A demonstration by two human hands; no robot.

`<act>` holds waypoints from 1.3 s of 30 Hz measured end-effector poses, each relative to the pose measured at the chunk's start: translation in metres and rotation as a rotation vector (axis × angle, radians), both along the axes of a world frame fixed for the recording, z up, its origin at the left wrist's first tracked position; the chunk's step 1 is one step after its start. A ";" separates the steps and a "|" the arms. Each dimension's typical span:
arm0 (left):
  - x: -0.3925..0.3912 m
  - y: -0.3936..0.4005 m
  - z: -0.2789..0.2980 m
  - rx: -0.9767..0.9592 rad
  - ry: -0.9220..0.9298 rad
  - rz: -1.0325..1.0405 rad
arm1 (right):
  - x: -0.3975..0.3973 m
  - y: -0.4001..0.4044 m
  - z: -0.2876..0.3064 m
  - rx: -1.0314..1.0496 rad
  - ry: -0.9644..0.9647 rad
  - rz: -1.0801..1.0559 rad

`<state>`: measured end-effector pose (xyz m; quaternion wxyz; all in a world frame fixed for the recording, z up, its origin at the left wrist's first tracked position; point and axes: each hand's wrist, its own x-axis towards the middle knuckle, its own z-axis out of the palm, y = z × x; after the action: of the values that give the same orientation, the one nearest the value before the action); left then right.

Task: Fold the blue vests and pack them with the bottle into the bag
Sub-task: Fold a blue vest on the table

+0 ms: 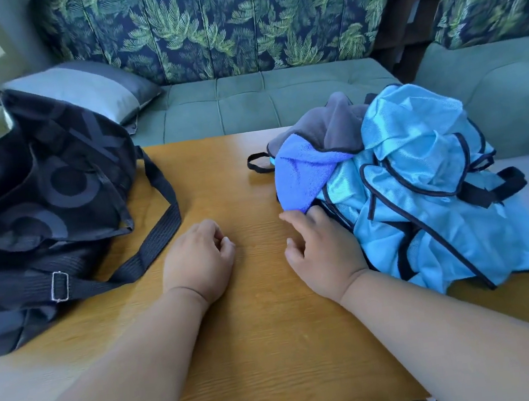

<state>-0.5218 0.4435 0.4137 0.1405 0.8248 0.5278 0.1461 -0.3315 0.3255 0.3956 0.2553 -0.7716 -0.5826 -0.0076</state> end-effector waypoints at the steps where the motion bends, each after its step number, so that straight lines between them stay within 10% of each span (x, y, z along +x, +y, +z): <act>1: 0.000 0.000 0.000 -0.007 0.005 -0.002 | 0.000 0.000 0.000 0.003 -0.009 -0.017; 11: 0.007 -0.011 0.010 -0.044 0.011 0.057 | -0.005 -0.022 0.003 0.009 -0.079 0.049; 21: 0.045 -0.066 0.015 -0.176 -0.364 0.078 | 0.029 -0.087 0.054 0.610 0.054 -0.123; 28: 0.084 -0.105 0.044 -0.220 -0.490 -0.062 | 0.087 -0.115 0.066 0.223 0.246 -0.462; 35: 0.111 -0.129 0.069 -0.440 -0.608 -0.116 | 0.074 -0.128 0.081 0.300 0.344 -0.201; 39: 0.120 -0.136 0.086 -0.778 -0.791 -0.109 | 0.053 -0.135 0.094 0.202 0.810 0.016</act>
<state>-0.4019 0.3075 0.4992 0.6295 0.6206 0.4063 0.2315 -0.2788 0.1908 0.4897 0.5382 -0.6788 -0.4374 0.2415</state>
